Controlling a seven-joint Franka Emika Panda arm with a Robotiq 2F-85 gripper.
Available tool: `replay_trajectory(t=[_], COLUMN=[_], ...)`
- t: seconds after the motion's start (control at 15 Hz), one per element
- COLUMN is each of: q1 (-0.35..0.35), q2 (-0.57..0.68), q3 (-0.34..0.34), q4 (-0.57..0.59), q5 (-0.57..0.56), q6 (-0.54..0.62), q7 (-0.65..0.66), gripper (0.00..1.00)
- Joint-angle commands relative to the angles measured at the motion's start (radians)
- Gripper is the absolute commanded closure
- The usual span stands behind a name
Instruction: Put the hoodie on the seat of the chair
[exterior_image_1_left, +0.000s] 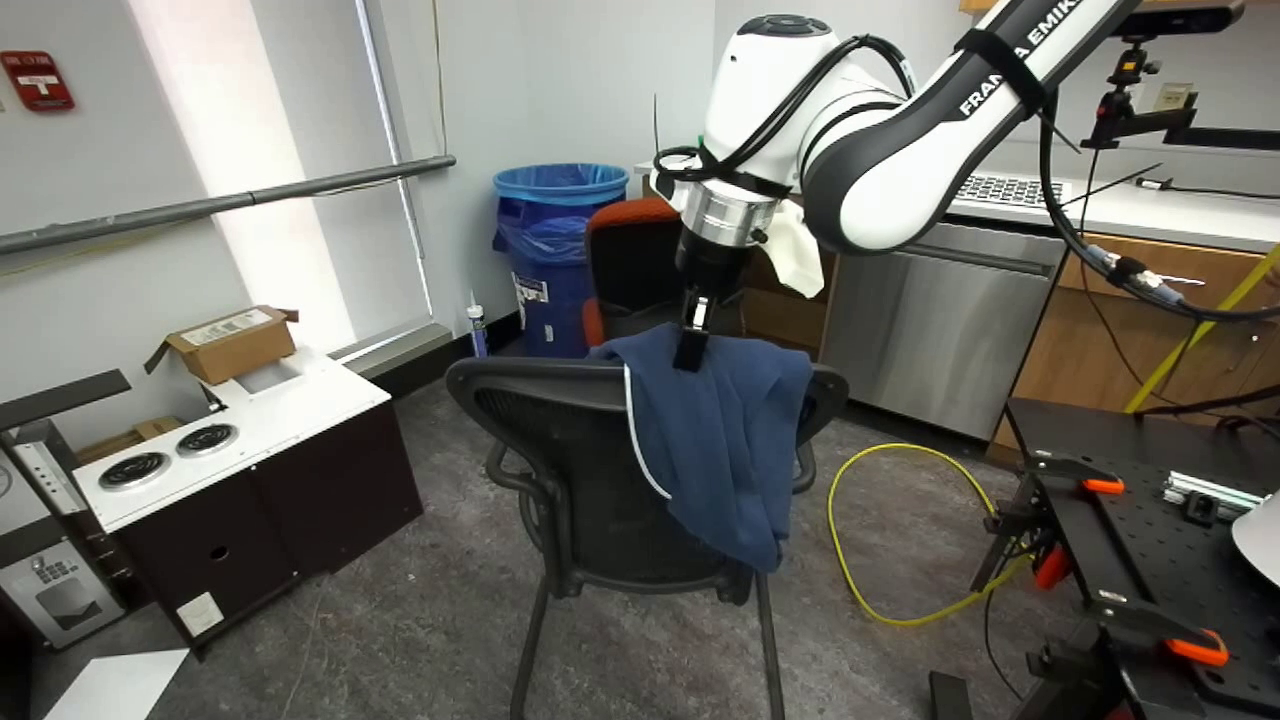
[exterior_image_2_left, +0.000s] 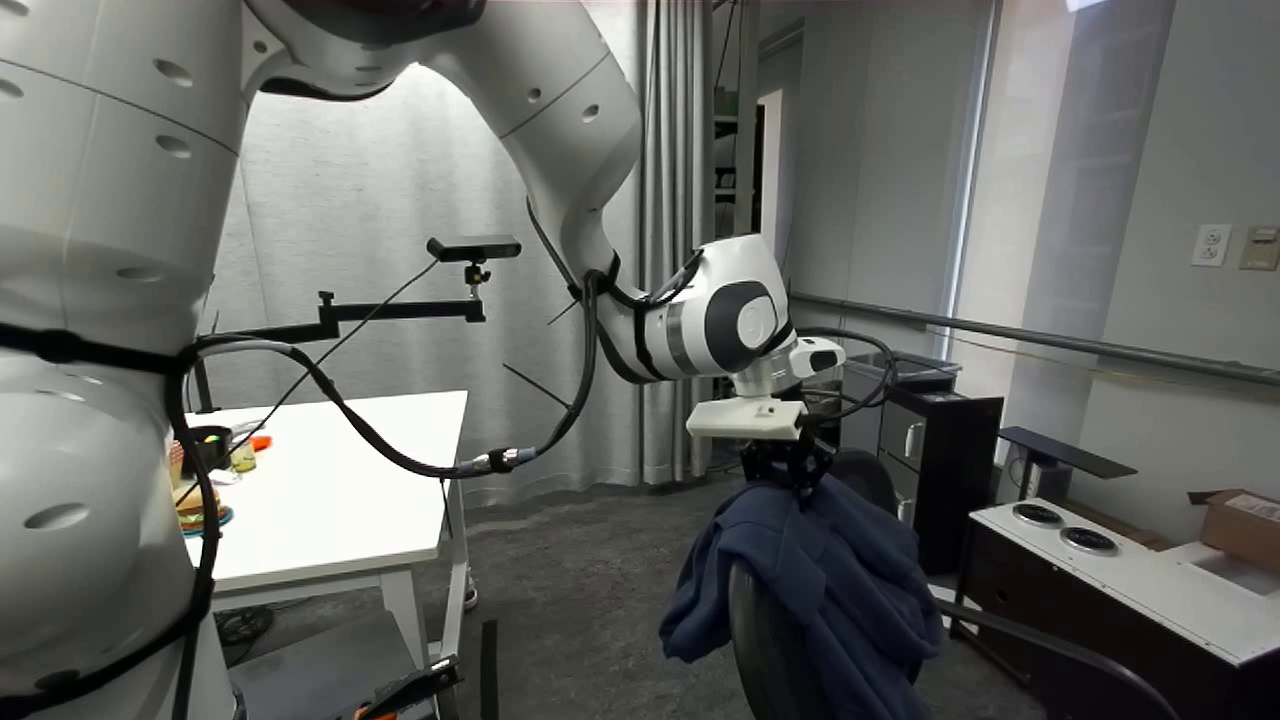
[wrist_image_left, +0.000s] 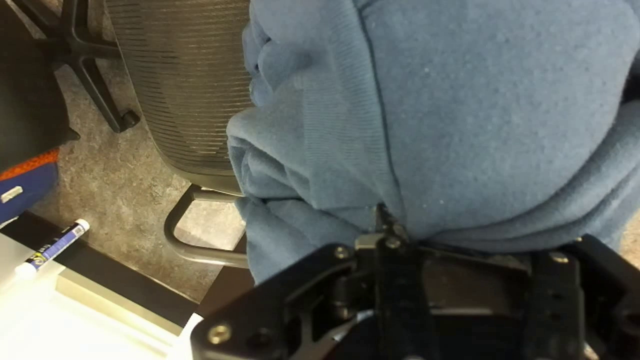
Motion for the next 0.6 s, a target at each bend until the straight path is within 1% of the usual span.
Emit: replay_trajectory(t=[0.0,0.27,0.53], q1=[0.007,-0.020,-0.044], q2=[0.021,-0.082,-0.156], q3=[-0.023,0.051,0.145], q4=[0.002,-0.073,-0.114], q5=[-0.034,0.051,0.184], q6=[0.065,0.093,0.118], q7=[0.012,-0.081,-0.196], gripper=[1.00,1.00,1.00])
